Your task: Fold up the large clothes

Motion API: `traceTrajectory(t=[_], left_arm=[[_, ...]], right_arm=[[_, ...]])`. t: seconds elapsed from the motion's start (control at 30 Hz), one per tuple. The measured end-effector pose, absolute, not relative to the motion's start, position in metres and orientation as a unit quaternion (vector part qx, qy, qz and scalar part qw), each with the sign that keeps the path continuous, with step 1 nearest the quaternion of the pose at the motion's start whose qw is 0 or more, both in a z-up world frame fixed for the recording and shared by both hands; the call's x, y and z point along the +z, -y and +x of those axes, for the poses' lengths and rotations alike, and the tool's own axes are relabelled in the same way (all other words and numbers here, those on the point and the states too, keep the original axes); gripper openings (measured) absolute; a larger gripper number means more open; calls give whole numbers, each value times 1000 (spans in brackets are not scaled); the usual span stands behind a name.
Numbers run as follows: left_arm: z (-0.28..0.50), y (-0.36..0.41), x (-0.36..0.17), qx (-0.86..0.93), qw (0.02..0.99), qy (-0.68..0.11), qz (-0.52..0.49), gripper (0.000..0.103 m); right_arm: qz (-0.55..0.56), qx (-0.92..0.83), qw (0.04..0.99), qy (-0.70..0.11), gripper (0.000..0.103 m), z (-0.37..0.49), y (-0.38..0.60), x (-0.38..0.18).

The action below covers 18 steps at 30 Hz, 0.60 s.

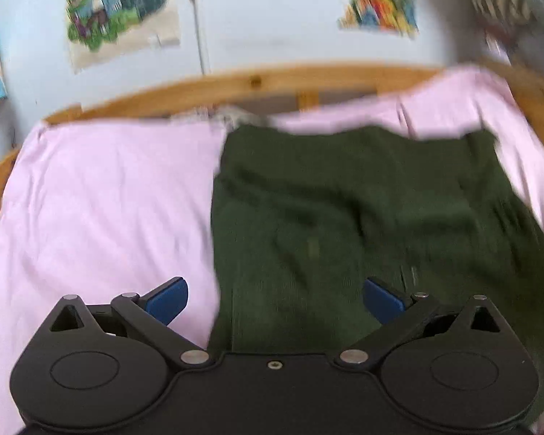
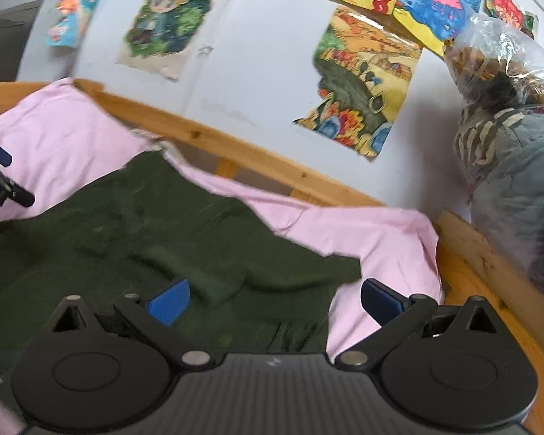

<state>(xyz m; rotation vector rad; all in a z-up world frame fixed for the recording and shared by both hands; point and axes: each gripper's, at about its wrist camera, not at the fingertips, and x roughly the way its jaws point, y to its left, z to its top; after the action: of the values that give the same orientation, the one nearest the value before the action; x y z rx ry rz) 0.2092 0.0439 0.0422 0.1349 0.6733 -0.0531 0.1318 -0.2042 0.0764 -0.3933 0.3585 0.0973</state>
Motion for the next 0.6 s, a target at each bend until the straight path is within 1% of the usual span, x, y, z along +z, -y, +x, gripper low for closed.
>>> traceTrajectory(t=[0.07,0.2,0.3,0.37,0.43,0.5,0.6], left_arm=[[182,-42,37,-42,931,-354,80,102],[133,-39,26,-53,921,-369,110,102],[117,-31,14,-74,895,-416,145,102],[115,-24,9,-95,877,-440,170,102],[114,-17,4,-103,868,-445,194,102],[115,-14,-1,-107,865,-446,205,102],[121,-16,-10,-101,858,-461,200,102]], right_arm=[[-178,63,964,-189,102,108,200,77],[-140,84,962,-218,102,80,190,66],[-143,98,950,-260,102,76,174,45],[-177,116,934,-287,102,79,155,26],[-238,128,911,-311,102,82,131,7],[-288,133,895,-313,102,80,110,-8],[-324,162,878,-313,102,75,92,-21]])
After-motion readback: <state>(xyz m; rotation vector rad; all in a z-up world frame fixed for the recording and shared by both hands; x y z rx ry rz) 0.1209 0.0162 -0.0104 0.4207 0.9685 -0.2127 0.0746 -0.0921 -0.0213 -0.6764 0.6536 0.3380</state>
